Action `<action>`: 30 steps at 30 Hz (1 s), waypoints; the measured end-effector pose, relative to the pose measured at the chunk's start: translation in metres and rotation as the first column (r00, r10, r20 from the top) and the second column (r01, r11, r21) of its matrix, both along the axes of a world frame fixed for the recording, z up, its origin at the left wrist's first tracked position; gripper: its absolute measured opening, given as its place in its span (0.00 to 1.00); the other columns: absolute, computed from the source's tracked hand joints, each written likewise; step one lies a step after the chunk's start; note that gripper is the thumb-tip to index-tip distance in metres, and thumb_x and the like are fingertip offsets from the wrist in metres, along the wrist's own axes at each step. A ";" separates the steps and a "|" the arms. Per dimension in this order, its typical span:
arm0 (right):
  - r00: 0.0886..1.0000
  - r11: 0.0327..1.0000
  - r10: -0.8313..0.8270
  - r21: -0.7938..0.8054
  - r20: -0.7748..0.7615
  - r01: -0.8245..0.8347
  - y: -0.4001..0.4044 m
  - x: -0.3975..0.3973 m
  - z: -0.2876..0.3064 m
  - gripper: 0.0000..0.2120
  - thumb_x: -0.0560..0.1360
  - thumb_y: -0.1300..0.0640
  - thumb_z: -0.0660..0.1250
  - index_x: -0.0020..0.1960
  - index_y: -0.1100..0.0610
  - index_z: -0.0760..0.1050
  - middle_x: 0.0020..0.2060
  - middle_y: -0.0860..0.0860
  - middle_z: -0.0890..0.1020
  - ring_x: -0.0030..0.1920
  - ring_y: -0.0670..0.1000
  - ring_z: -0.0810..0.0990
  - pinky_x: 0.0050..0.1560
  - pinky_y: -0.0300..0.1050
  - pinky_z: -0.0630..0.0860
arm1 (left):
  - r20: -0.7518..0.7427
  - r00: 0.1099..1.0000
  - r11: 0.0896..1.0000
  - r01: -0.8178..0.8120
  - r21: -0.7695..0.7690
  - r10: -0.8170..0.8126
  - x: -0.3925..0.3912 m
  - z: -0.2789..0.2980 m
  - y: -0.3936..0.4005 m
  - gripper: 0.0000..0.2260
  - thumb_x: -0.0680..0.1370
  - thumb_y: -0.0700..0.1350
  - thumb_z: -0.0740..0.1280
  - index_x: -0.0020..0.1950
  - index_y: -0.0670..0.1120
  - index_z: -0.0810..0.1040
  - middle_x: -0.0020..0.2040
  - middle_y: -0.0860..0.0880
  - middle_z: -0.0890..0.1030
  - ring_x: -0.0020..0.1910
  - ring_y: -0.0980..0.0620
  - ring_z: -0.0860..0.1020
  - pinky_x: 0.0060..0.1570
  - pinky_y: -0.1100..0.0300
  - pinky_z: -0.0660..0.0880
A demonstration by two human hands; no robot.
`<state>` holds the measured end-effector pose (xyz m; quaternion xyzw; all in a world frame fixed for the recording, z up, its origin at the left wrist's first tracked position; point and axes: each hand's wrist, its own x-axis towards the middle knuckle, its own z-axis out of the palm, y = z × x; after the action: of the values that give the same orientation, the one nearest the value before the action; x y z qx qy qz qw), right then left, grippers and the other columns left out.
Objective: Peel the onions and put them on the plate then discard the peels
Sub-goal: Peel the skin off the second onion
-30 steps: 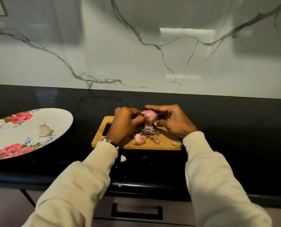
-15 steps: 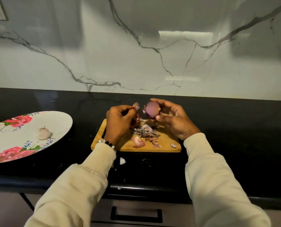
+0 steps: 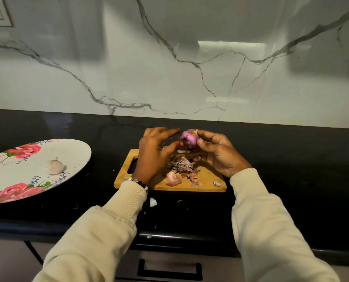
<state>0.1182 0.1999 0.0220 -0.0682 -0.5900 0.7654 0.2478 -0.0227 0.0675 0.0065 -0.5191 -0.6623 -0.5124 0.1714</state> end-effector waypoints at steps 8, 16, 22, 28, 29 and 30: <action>0.998 1.000 -0.022 -0.001 0.062 0.022 -0.003 -0.005 -0.002 0.10 0.80 0.67 0.60 0.57 0.64 0.78 0.46 0.58 0.84 0.44 0.53 0.84 0.36 0.41 0.81 | -0.135 0.988 0.994 -0.062 0.087 0.074 -0.005 -0.006 0.005 0.11 0.72 0.53 0.68 0.42 0.46 0.85 0.50 0.51 0.82 0.56 0.51 0.70 0.49 0.45 0.72; 0.993 0.971 -0.117 -0.212 -0.029 0.108 0.002 -0.003 0.004 0.10 0.80 0.65 0.59 0.55 0.68 0.76 0.46 0.64 0.83 0.40 0.54 0.83 0.39 0.40 0.80 | -0.214 0.972 0.979 -0.133 -0.152 0.098 0.002 -0.007 0.004 0.16 0.74 0.58 0.62 0.43 0.51 0.85 0.61 0.52 0.76 0.64 0.47 0.64 0.54 0.50 0.58; 0.999 0.978 -0.049 -0.202 0.005 0.049 0.001 -0.003 0.001 0.13 0.79 0.60 0.61 0.57 0.69 0.75 0.45 0.65 0.84 0.45 0.59 0.81 0.41 0.43 0.81 | -0.093 0.967 0.967 -0.243 -0.079 0.235 0.005 -0.001 0.002 0.19 0.74 0.63 0.62 0.53 0.53 0.85 0.62 0.52 0.76 0.66 0.47 0.64 0.55 0.53 0.54; 0.994 0.994 -0.049 -0.088 0.093 0.057 -0.005 -0.006 0.000 0.12 0.82 0.62 0.58 0.54 0.69 0.77 0.43 0.62 0.85 0.40 0.55 0.83 0.37 0.42 0.80 | -0.121 0.975 0.973 -0.202 -0.110 0.188 0.009 -0.001 0.002 0.11 0.72 0.53 0.74 0.51 0.51 0.86 0.67 0.51 0.74 0.68 0.46 0.60 0.57 0.52 0.54; 0.993 0.995 -0.048 -0.083 0.106 0.057 -0.005 -0.006 0.000 0.12 0.82 0.62 0.58 0.54 0.69 0.77 0.43 0.62 0.84 0.39 0.55 0.83 0.35 0.40 0.81 | -0.129 0.975 0.975 -0.193 -0.107 0.179 0.009 -0.001 0.002 0.09 0.71 0.52 0.75 0.47 0.49 0.86 0.67 0.50 0.74 0.68 0.46 0.60 0.57 0.51 0.54; 0.992 0.995 -0.047 -0.079 0.118 0.056 -0.006 -0.007 0.000 0.12 0.82 0.63 0.58 0.55 0.69 0.77 0.44 0.63 0.83 0.38 0.54 0.82 0.34 0.40 0.80 | -0.137 0.976 0.977 -0.185 -0.104 0.170 0.010 -0.001 0.001 0.07 0.71 0.50 0.75 0.44 0.48 0.86 0.66 0.49 0.74 0.68 0.45 0.60 0.57 0.49 0.55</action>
<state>0.1114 0.1936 0.0220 -0.1377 -0.5695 0.7771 0.2299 -0.0132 0.0686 0.0054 -0.4985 -0.7224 -0.4215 0.2280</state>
